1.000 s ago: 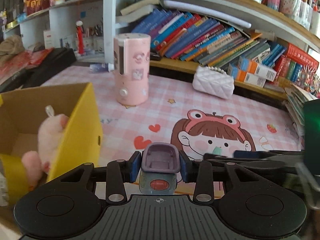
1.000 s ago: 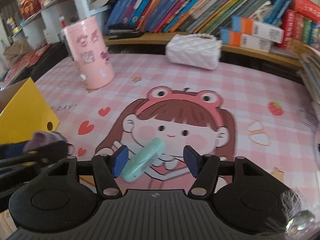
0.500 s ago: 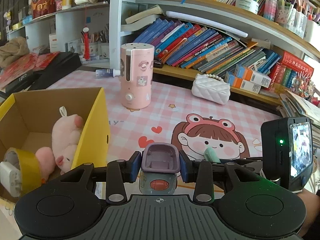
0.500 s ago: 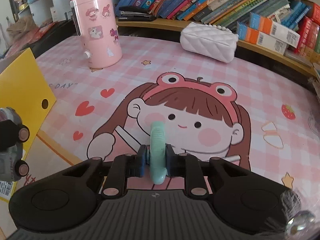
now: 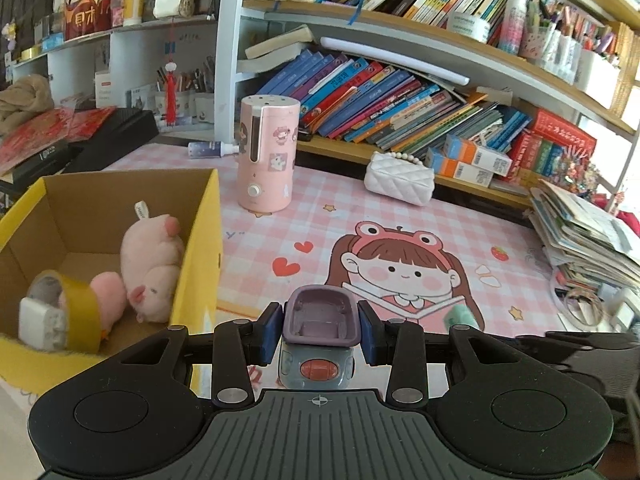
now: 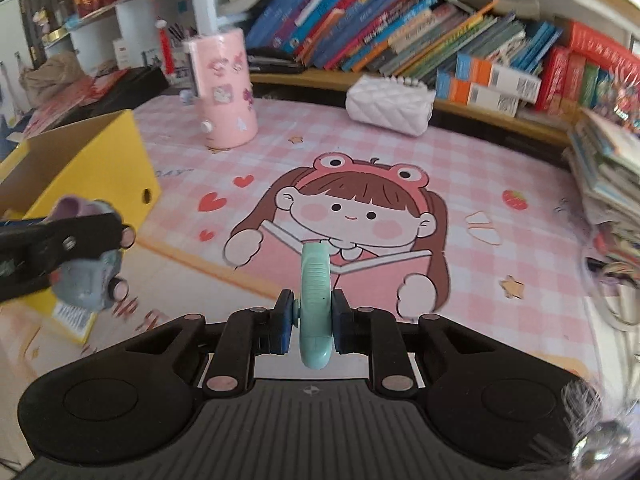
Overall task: Organize objects
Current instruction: 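Lift the toy car and roller and carry them toward the yellow box, then lower the toy car and roller into the box beside the pink pig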
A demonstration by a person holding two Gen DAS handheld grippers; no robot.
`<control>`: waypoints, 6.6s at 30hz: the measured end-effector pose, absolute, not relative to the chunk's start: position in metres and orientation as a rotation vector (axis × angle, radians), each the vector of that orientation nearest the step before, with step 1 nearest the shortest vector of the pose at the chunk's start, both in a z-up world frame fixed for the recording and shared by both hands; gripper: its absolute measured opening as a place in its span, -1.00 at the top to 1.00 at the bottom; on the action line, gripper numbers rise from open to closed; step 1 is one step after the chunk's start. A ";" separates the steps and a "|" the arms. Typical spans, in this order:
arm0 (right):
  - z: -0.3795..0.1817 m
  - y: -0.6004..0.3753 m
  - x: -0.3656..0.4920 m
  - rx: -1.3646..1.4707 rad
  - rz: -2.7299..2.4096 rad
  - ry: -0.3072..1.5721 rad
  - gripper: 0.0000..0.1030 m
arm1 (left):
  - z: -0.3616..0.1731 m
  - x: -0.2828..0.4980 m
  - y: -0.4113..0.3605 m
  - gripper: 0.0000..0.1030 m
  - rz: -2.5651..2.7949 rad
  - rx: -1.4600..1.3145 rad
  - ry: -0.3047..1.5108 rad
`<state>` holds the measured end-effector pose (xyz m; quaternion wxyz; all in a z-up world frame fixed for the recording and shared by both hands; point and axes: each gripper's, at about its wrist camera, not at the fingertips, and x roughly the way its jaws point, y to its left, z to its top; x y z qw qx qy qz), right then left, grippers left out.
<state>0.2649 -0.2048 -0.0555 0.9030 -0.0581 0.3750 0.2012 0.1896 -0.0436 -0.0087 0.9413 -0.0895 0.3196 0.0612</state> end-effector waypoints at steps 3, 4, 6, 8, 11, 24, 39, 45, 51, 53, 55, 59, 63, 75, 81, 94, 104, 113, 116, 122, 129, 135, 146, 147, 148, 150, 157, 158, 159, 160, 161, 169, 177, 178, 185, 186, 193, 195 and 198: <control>-0.047 -0.208 0.243 -0.110 0.407 0.762 0.65 | -0.007 0.173 -0.038 0.27 0.113 -0.188 0.648; -0.044 -0.208 0.237 -0.107 0.407 0.760 0.64 | -0.007 0.167 -0.036 0.27 0.109 -0.192 0.648; -0.040 -0.204 0.229 -0.106 0.402 0.757 0.64 | -0.007 0.159 -0.031 0.27 0.101 -0.197 0.648; -0.037 -0.198 0.221 -0.101 0.395 0.754 0.64 | -0.005 0.149 -0.025 0.27 0.092 -0.194 0.640; -0.035 -0.186 0.205 -0.100 0.395 0.753 0.64 | -0.003 0.135 -0.014 0.27 0.090 -0.193 0.632; -0.035 -0.120 0.128 -0.118 0.430 0.787 0.64 | -0.001 0.063 0.047 0.27 0.100 -0.213 0.648; -0.046 -0.074 0.057 -0.112 0.443 0.823 0.64 | -0.012 0.000 0.087 0.27 0.099 -0.217 0.679; -0.049 -0.062 0.039 -0.100 0.454 0.826 0.64 | -0.012 -0.019 0.098 0.27 0.103 -0.207 0.676; -0.046 -0.049 0.027 -0.102 0.470 0.816 0.64 | -0.009 -0.032 0.110 0.27 0.115 -0.208 0.664; -0.045 -0.044 0.024 -0.108 0.478 0.811 0.64 | -0.008 -0.035 0.114 0.27 0.121 -0.211 0.657; -0.044 -0.040 0.022 -0.115 0.487 0.807 0.64 | -0.007 -0.038 0.118 0.27 0.127 -0.216 0.651; -0.042 -0.032 0.019 -0.131 0.499 0.800 0.64 | -0.006 -0.041 0.124 0.27 0.136 -0.232 0.645; -0.041 -0.027 0.016 -0.147 0.506 0.794 0.64 | -0.006 -0.043 0.129 0.27 0.140 -0.244 0.638; -0.036 -0.018 0.014 -0.162 0.516 0.786 0.64 | -0.005 -0.048 0.137 0.27 0.141 -0.247 0.630; -0.034 -0.010 0.014 -0.170 0.528 0.782 0.64 | -0.003 -0.049 0.141 0.27 0.153 -0.248 0.621; -0.039 -0.004 0.023 -0.184 0.545 0.798 0.64 | -0.005 -0.039 0.141 0.27 0.150 -0.247 0.630; -0.026 0.007 0.055 -0.162 0.554 0.737 0.64 | 0.009 -0.006 0.149 0.27 0.164 -0.225 0.583; 0.003 0.020 0.117 -0.136 0.562 0.648 0.64 | 0.023 0.044 0.161 0.27 0.190 -0.216 0.535; 0.008 0.025 0.138 -0.134 0.571 0.634 0.64 | 0.024 0.062 0.162 0.27 0.198 -0.215 0.533; 0.010 0.031 0.175 -0.142 0.593 0.627 0.64 | 0.024 0.095 0.161 0.27 0.209 -0.205 0.547; 0.000 0.038 0.211 -0.154 0.623 0.657 0.64 | 0.018 0.126 0.160 0.27 0.234 -0.190 0.581; -0.013 0.046 0.234 -0.213 0.666 0.667 0.64 | 0.008 0.150 0.163 0.27 0.264 -0.180 0.621; -0.038 0.058 0.259 -0.330 0.747 0.701 0.64 | -0.011 0.179 0.163 0.27 0.278 -0.161 0.697; -0.040 0.059 0.259 -0.341 0.753 0.693 0.64 | -0.012 0.181 0.163 0.27 0.279 -0.160 0.701; -0.041 0.061 0.259 -0.356 0.762 0.689 0.64 | -0.013 0.182 0.163 0.27 0.280 -0.158 0.706; -0.042 0.063 0.260 -0.375 0.779 0.686 0.64 | -0.014 0.185 0.161 0.27 0.277 -0.152 0.709; -0.047 0.078 0.261 -0.486 0.848 0.688 0.64 | -0.016 0.195 0.160 0.27 0.282 -0.131 0.712; -0.048 0.079 0.262 -0.502 0.859 0.695 0.64 | -0.015 0.195 0.160 0.27 0.281 -0.131 0.711; -0.049 0.081 0.262 -0.519 0.867 0.704 0.64 | -0.015 0.196 0.159 0.27 0.278 -0.132 0.709; -0.050 0.083 0.263 -0.537 0.875 0.717 0.64 | -0.015 0.197 0.158 0.27 0.275 -0.130 0.708; -0.051 0.085 0.263 -0.551 0.881 0.729 0.64 | -0.015 0.199 0.157 0.27 0.271 -0.126 0.707; -0.056 0.092 0.263 -0.615 0.900 0.790 0.63 | -0.016 0.203 0.153 0.27 0.259 -0.110 0.707; -0.057 0.093 0.264 -0.619 0.906 0.812 0.64 | -0.016 0.204 0.153 0.27 0.261 -0.113 0.708; -0.057 0.093 0.264 -0.619 0.907 0.813 0.64 | -0.016 0.204 0.153 0.27 0.261 -0.113 0.708; -0.057 0.094 0.264 -0.622 0.912 0.815 0.64 | -0.016 0.204 0.153 0.27 0.261 -0.111 0.708; -0.057 0.094 0.264 -0.622 0.914 0.814 0.64 | -0.016 0.205 0.153 0.27 0.261 -0.110 0.707; -0.057 0.093 0.266 -0.613 0.932 0.815 0.63 | -0.016 0.204 0.155 0.27 0.263 -0.116 0.706; -0.056 0.092 0.269 -0.588 0.937 0.830 0.63 | -0.016 0.204 0.154 0.27 0.263 -0.118 0.706; -0.054 0.091 0.269 -0.567 0.939 0.836 0.63 | -0.016 0.203 0.154 0.27 0.263 -0.118 0.705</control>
